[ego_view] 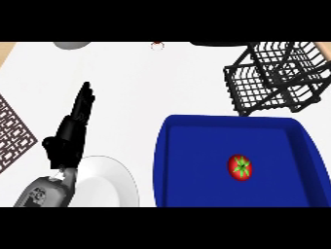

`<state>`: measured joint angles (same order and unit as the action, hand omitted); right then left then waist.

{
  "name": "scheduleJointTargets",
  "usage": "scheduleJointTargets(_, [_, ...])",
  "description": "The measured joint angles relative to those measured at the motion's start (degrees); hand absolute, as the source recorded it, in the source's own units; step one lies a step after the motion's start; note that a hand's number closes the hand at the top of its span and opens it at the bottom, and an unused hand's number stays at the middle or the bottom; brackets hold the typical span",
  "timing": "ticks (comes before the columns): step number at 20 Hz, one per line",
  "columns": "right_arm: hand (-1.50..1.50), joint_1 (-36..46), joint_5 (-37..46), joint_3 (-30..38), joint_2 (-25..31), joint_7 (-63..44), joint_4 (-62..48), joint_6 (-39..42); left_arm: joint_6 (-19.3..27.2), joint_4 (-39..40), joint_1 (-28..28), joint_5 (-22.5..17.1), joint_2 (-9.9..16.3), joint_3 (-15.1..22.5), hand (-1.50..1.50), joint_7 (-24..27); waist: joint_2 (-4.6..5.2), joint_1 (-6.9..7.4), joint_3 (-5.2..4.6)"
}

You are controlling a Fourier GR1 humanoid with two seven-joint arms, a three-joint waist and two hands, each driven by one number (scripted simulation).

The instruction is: Pick the tomato from the tray and place it in the tiered basket

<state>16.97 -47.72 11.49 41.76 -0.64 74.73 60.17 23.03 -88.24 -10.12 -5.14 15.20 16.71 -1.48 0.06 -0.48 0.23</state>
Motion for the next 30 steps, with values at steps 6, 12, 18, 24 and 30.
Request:
scheduleJointTargets(6, [-1.5, 3.65, 15.0, 3.6, 5.0, -0.06, 15.69, 0.16, 0.1, 0.25, 0.97, 0.3, -0.33, 0.23, 0.0, 0.49, -0.4, -0.25, -0.04])
scheduleJointTargets(12, [-1.5, 1.75, 30.7, 3.25, 3.23, 0.54, 31.16, -0.8, -0.47, -0.22, 0.63, 0.31, -0.02, -0.45, 0.0, 0.12, -0.22, 0.08, -0.07])
scheduleJointTargets(18, [-1.5, -3.97, 43.05, 0.2, -0.79, 2.83, 40.74, -1.65, -1.15, 1.83, -0.84, 1.12, -1.24, -1.35, 0.0, 0.41, -0.06, 0.2, -0.14])
scheduleJointTargets(24, [-1.5, -6.23, 50.31, -2.5, -1.46, 3.94, 44.98, -2.07, -1.93, 2.01, -0.7, 2.39, -2.45, -1.85, 0.0, 0.34, -0.05, 0.42, -0.18])
scheduleJointTargets(30, [-1.5, -9.98, 57.46, -5.8, -0.32, 4.85, 47.99, -2.49, -1.94, -0.19, 0.31, 4.07, -3.29, -1.58, 0.0, -0.98, -0.08, 0.51, -0.18])
